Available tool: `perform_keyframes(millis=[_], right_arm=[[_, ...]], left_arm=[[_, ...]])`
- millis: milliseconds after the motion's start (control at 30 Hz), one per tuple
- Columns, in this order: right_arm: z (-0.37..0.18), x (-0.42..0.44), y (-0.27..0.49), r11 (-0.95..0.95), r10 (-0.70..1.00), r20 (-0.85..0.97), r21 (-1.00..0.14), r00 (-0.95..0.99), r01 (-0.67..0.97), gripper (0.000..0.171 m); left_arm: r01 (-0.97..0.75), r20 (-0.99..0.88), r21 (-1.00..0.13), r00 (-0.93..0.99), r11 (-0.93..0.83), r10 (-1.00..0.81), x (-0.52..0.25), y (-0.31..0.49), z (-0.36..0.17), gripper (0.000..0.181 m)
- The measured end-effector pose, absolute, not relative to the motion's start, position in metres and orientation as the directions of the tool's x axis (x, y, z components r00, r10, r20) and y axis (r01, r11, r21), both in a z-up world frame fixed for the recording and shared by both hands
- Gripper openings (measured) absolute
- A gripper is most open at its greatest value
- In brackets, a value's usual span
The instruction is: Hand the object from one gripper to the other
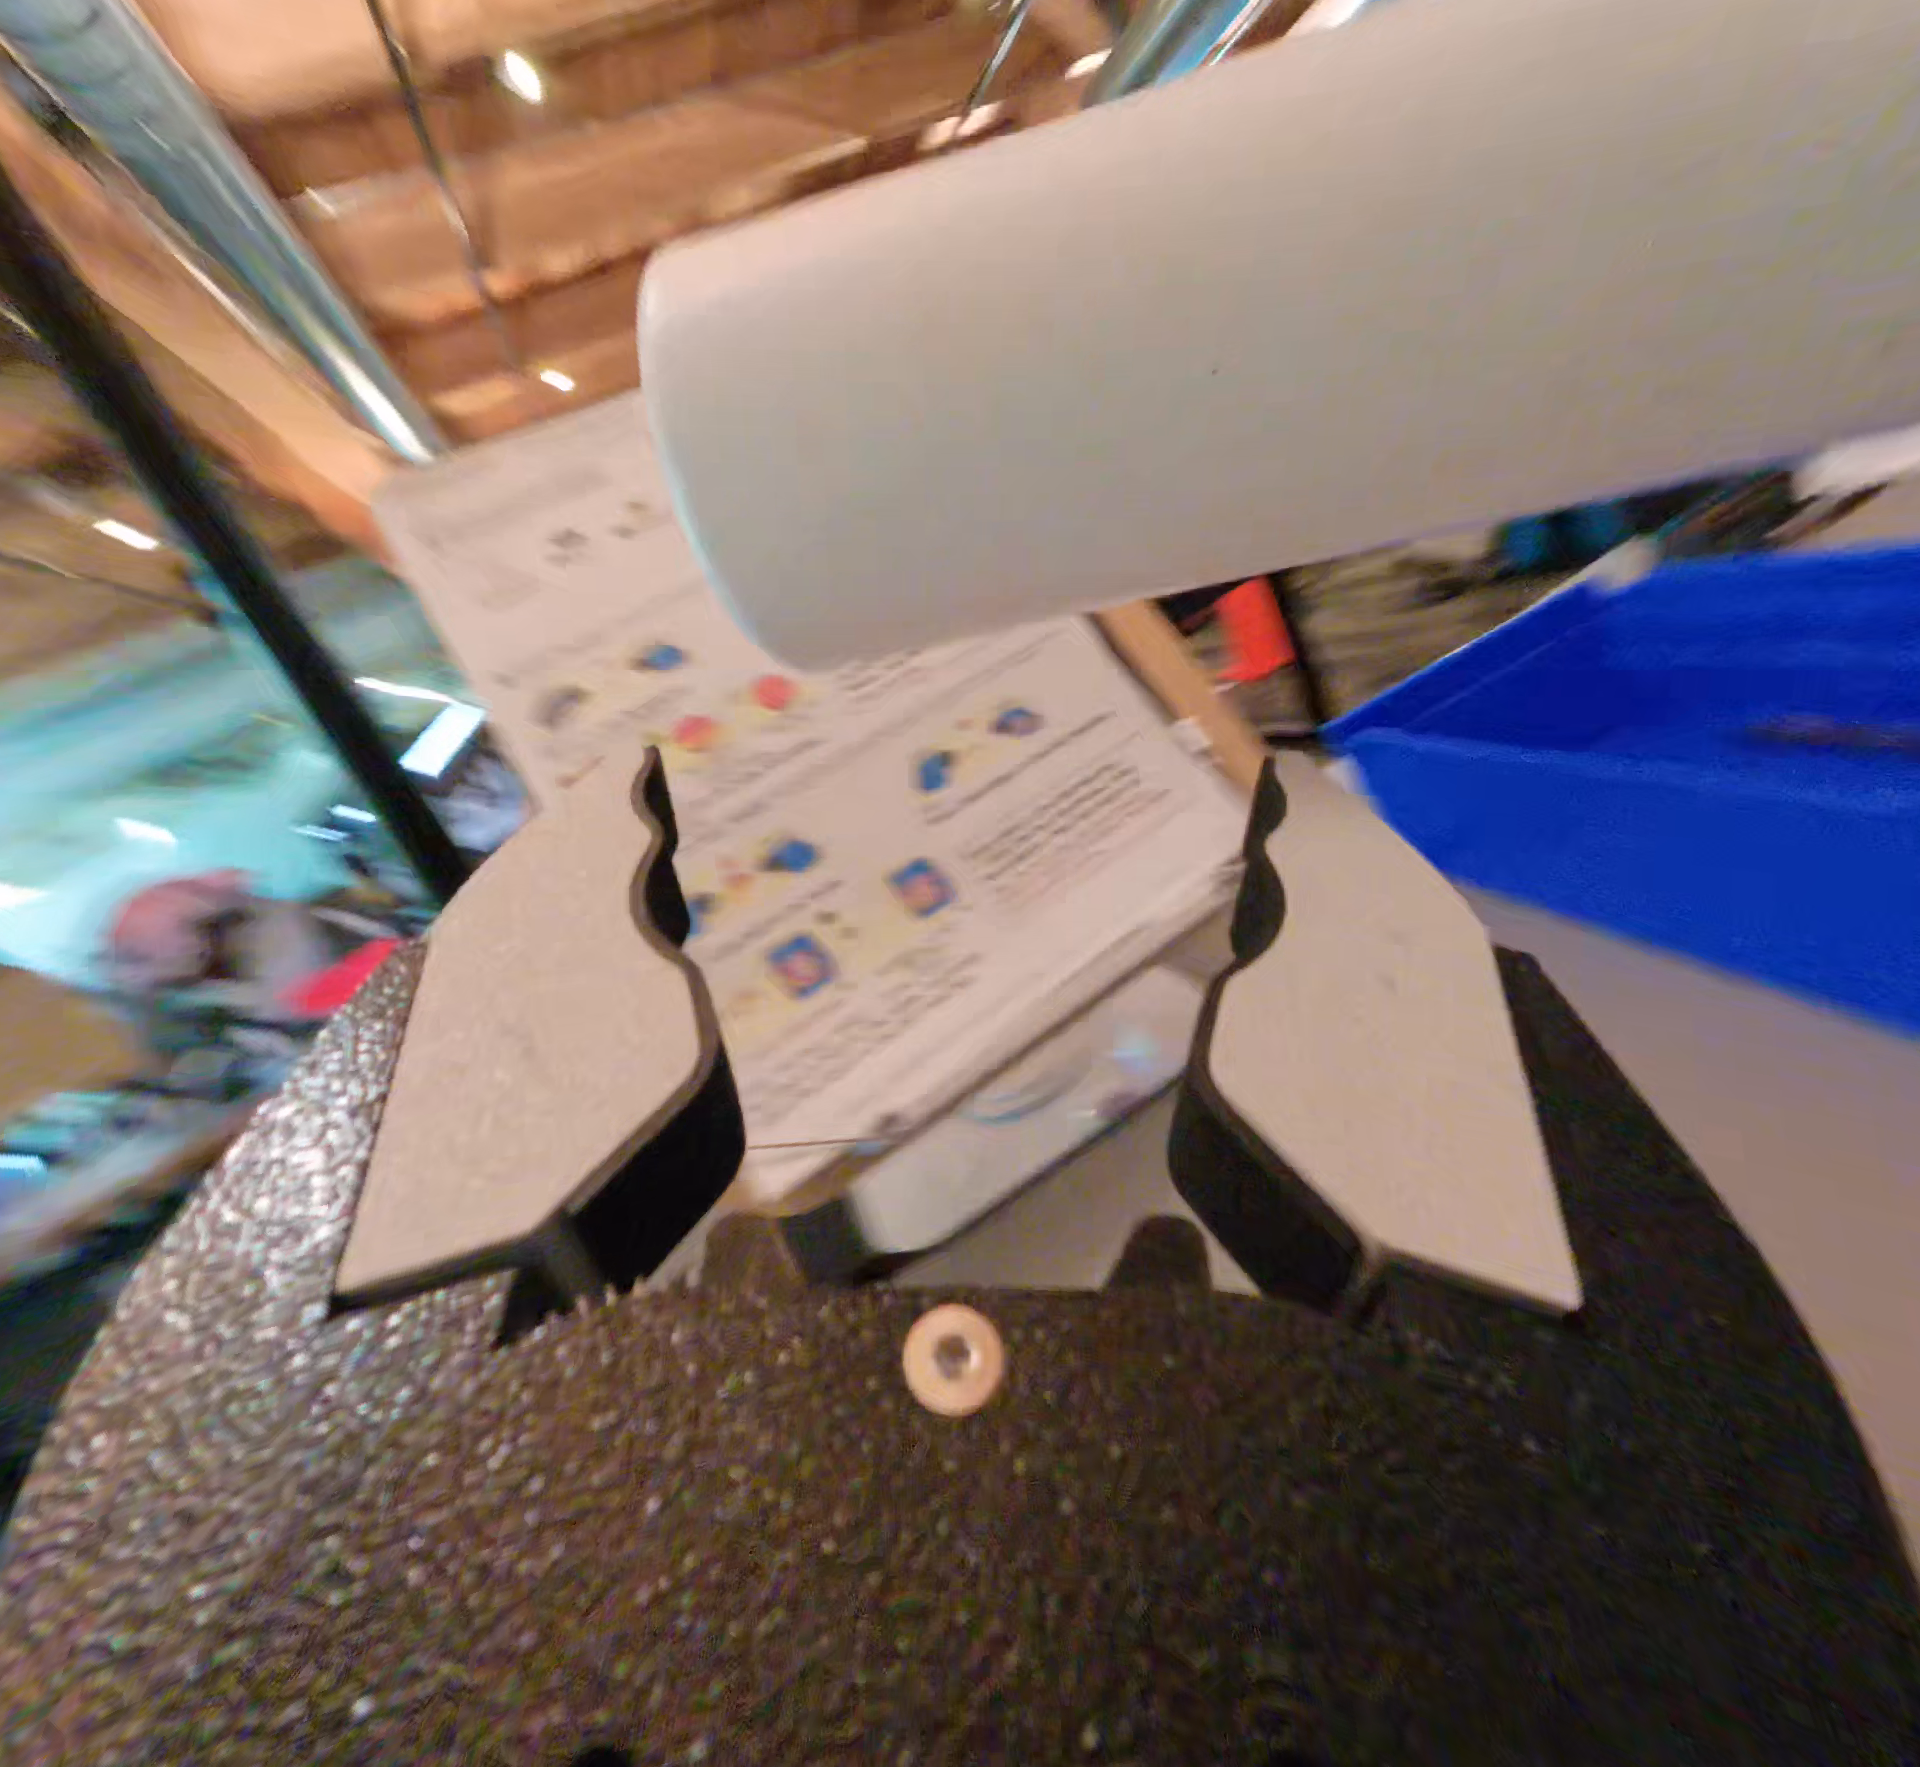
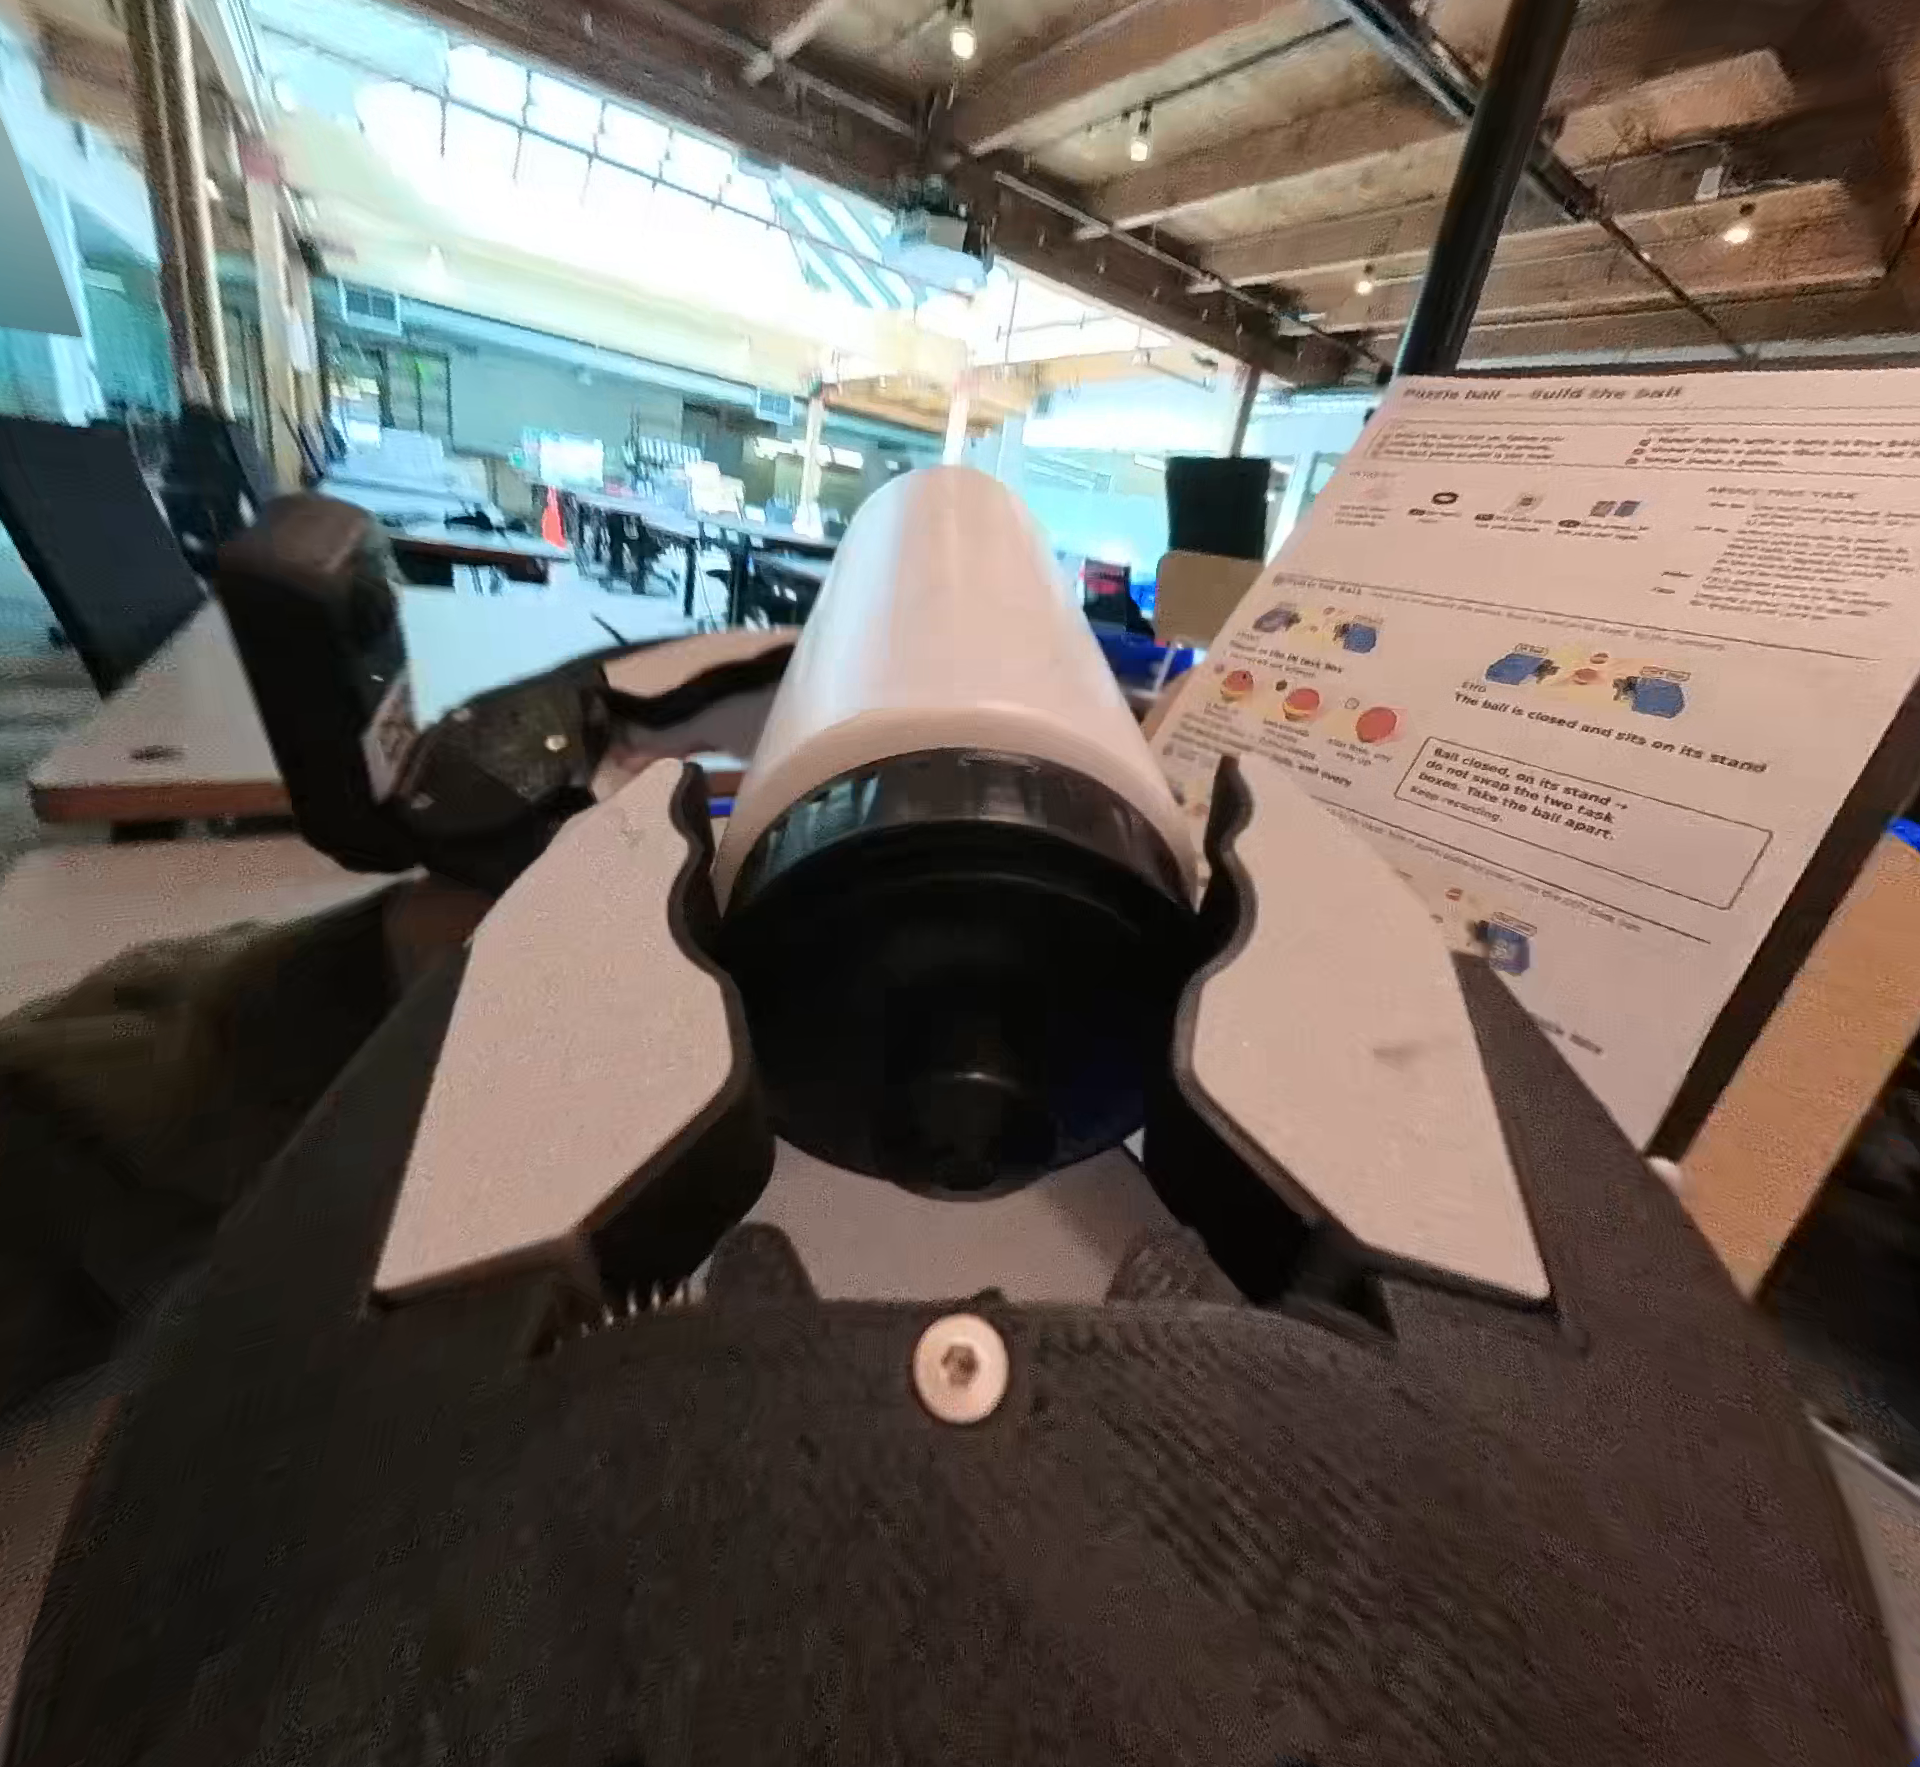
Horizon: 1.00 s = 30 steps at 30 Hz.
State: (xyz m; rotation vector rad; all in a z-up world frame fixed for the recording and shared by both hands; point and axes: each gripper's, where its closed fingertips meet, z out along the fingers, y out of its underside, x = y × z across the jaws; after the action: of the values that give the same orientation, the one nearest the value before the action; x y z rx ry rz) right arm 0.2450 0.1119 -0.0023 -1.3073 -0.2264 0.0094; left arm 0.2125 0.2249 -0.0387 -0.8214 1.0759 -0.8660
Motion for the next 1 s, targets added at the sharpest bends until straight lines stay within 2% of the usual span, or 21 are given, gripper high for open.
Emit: perform_keyframes(millis=[33, 67, 133, 200, 267, 367, 433, 500, 633, 700, 800, 900, 1000], right_arm=[[0.003, 0.247, 0.107, 0.308, 0.159, 0.111, -0.95, 0.981, 0.058, 0.092], [0.006, 0.248, 0.104, 0.339, 0.198, 0.068, -0.941, 0.978, -0.004, 0.092], [0.01, 0.242, 0.102, 0.374, 0.314, 0.001, -0.92, 0.95, -0.122, 0.092], [0.01, 0.23, 0.103, 0.356, 0.44, -0.075, -0.9, 0.895, -0.251, 0.092], [0.006, 0.216, 0.11, 0.311, 0.551, -0.131, -0.884, 0.824, -0.348, 0.092], [-0.004, 0.203, 0.124, 0.229, 0.604, -0.209, -0.879, 0.769, -0.419, 0.092], [-0.017, 0.199, 0.134, 0.165, 0.596, -0.232, -0.901, 0.769, -0.401, 0.092], [-0.03, 0.193, 0.141, 0.108, 0.596, -0.231, -0.926, 0.769, -0.362, 0.092], [-0.035, 0.204, 0.147, 0.114, 0.548, -0.255, -0.921, 0.797, -0.373, 0.091], [-0.042, 0.219, 0.15, 0.17, 0.427, -0.162, -0.952, 0.889, -0.255, 0.088], [-0.054, 0.227, 0.152, 0.158, 0.238, 0.138, -0.982, 0.961, 0.102, 0.099], [-0.068, 0.226, 0.162, 0.08, 0.09, 0.45, -0.892, 0.888, 0.444, 0.107], [-0.077, 0.221, 0.176, 0.016, -0.02, 0.615, -0.788, 0.788, 0.616, 0.111]], left_arm=[[0.233, -0.204, -0.95, 0.048, 0.21, -0.978, 0.217, 0.211, -0.04, 0.104], [0.243, -0.019, -0.97, -0.172, -0.023, -0.985, 0.218, 0.192, -0.039, 0.106], [0.177, 0.255, -0.9, -0.531, -0.399, -0.808, 0.21, 0.162, -0.027, 0.109], [0.139, 0.35, -0.801, -0.68, -0.582, -0.645, 0.201, 0.157, -0.016, 0.107], [0.202, 0.355, -0.739, -0.694, -0.643, -0.626, 0.197, 0.168, -0.01, 0.109], [0.284, 0.267, -0.679, -0.763, -0.677, -0.588, 0.175, 0.174, 0.004, 0.09], [0.336, 0.24, -0.652, -0.759, -0.68, -0.605, 0.168, 0.18, 0.008, 0.078], [0.343, 0.247, -0.645, -0.752, -0.683, -0.611, 0.168, 0.185, 0.008, 0.077], [0.333, 0.322, -0.653, -0.69, -0.68, -0.648, 0.179, 0.191, 0.005, 0.077], [0.361, 0.346, -0.695, -0.59, -0.622, -0.729, 0.187, 0.195, 0.001, 0.077], [0.387, 0.392, -0.748, -0.398, -0.539, -0.829, 0.196, 0.208, -0.005, 0.076], [0.401, 0.43, -0.757, -0.288, -0.516, -0.855, 0.196, 0.215, -0.006, 0.076], [0.404, 0.446, -0.772, -0.205, -0.49, -0.872, 0.197, 0.216, -0.008, 0.076]])
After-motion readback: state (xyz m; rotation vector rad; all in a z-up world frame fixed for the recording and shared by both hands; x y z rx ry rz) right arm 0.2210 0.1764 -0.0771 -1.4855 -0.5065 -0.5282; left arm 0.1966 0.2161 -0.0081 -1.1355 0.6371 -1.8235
